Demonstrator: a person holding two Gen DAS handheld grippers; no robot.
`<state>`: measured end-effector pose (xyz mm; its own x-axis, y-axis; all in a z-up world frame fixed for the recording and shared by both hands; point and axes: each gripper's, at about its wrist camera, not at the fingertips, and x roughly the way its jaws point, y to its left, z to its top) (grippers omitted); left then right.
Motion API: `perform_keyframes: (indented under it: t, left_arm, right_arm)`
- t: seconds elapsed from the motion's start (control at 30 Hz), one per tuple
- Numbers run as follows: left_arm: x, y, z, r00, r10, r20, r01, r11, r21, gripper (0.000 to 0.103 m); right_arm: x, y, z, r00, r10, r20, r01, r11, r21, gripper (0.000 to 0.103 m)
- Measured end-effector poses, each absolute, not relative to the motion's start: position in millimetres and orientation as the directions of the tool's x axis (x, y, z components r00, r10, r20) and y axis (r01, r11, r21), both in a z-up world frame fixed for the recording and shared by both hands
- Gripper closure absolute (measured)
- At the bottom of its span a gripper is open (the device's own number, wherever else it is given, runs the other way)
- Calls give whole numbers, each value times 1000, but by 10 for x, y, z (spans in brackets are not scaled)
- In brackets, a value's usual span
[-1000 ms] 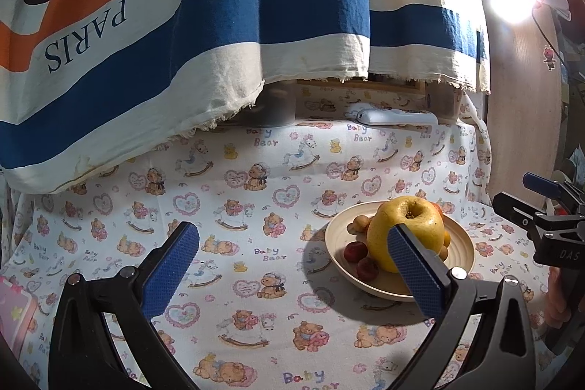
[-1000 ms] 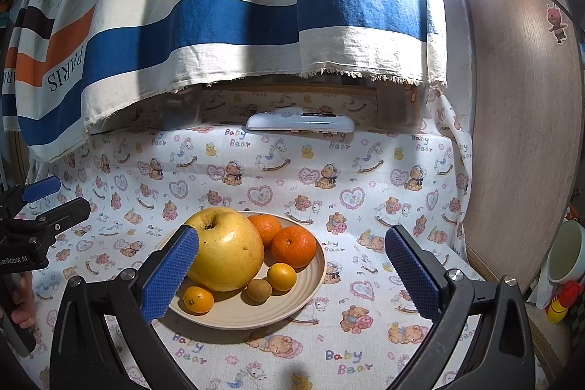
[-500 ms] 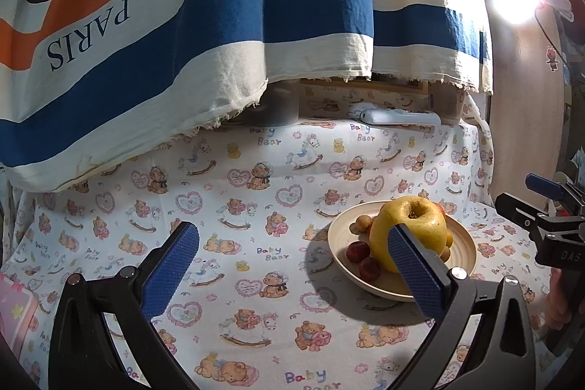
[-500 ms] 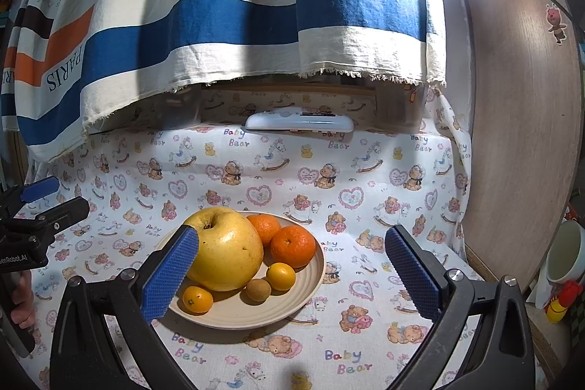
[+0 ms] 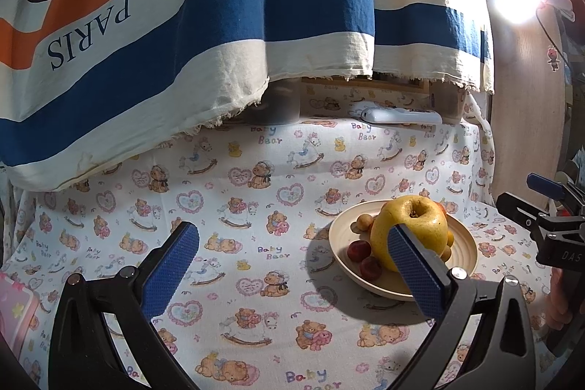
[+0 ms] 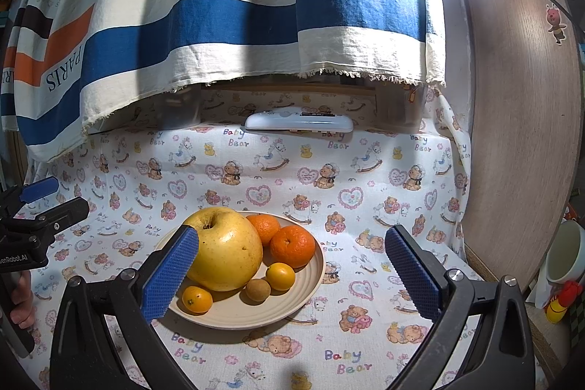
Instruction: Organize fruits
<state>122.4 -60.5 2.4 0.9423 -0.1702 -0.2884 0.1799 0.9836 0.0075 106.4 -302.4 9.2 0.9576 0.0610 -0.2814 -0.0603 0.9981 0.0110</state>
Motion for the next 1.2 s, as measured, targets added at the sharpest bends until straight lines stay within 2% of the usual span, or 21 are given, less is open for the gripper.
perform_keyframes:
  t: [1.2]
  left_arm:
    - [1262,-582,10,939,-162,-304,169,986,-1,0]
  right_arm:
    - [1068,-3040,90,957,63,-282,-63,998,10,1]
